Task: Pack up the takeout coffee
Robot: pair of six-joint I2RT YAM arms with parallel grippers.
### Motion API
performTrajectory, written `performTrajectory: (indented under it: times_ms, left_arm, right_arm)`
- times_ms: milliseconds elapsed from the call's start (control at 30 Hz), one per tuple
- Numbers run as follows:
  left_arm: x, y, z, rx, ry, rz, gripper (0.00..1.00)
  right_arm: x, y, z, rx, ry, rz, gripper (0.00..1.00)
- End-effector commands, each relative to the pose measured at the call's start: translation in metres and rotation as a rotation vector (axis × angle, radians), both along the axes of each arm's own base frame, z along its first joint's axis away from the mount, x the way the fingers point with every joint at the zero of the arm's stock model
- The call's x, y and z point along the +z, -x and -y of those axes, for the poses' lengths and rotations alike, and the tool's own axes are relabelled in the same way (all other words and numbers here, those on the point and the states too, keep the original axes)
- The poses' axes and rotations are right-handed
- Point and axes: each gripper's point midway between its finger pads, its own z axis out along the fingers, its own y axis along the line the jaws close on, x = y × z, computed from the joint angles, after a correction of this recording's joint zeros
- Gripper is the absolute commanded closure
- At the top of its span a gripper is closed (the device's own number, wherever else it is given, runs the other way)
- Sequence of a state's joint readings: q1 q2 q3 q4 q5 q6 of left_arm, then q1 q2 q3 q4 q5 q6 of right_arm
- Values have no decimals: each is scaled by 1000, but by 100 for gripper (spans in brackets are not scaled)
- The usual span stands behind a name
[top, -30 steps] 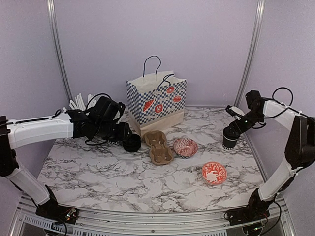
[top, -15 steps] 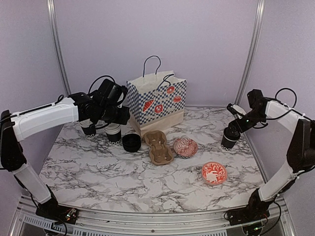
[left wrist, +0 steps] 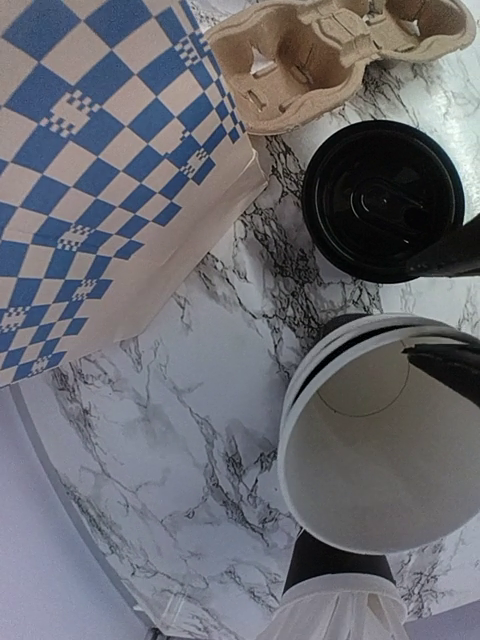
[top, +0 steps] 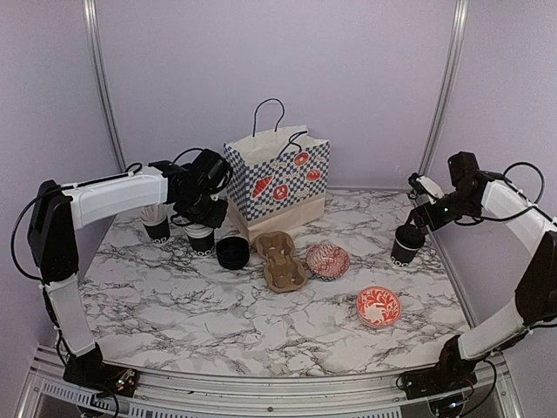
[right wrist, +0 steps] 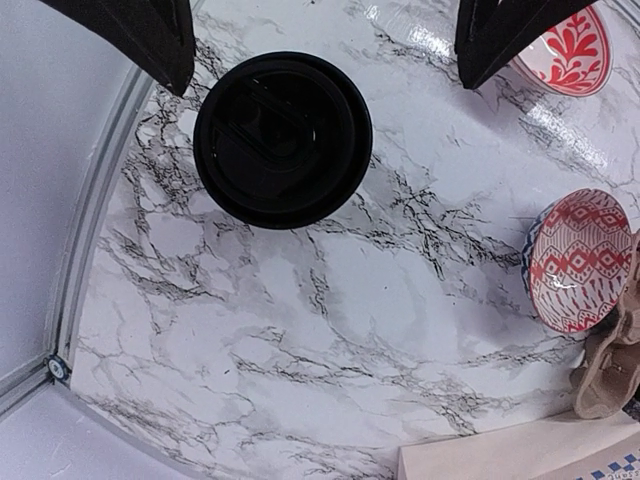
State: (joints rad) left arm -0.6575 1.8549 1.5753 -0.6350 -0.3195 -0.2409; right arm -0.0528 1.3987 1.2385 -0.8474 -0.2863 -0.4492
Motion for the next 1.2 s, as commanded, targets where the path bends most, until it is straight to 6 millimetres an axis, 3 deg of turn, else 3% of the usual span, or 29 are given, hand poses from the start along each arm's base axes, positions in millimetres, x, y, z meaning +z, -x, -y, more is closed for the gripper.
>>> performTrajectory:
  times_ms: [0,333,433,533,667,733,833,900,933,1000,1067,1133,1167]
  left_arm:
    - [5,0,-4,12,-28,-4,84]
    - [12,3,-5,10,-17,-3,100]
    - [33,6,-9,3,-27,31,100]
    - [62,4,-27,33,-135,122,100]
    - [72,10,-23,-8,-110,104,100]
    - [57,7,-24,-30,-148,73,100]
    - [27,15,-5,-107,-133,-79,100]
    - [37,4,-30,-2,-274,17,100]
    - [37,3,-34,-7,-322,21,100]
    - [36,8,-18,-50,-172,-50,100]
    - [56,-1,-34,22,-305,69,100]
    - [46,13,-13,-73,-75,-73,100]
    - [51,5,-22,-7,-69,-18,100]
  right_arm:
    - [7,3,-3,3,-31,16,14]
    - [-3,3,-10,21,-70,-10,17]
    - [-3,3,-12,26,-80,-12,17]
    - [-1,3,-13,33,-83,-4,17]
    - [1,2,-15,37,-96,4,17]
    - [0,2,-17,43,-110,2,17]
    - [-1,3,-21,55,-130,-8,17]
    - [-1,4,-23,61,-137,-13,18]
    - [-1,5,-23,64,-137,-11,18]
    - [1,5,-23,67,-132,-3,18]
    - [4,6,-23,71,-131,4,17]
    - [7,6,-24,78,-134,13,18]
    - [8,7,-26,87,-142,15,18]
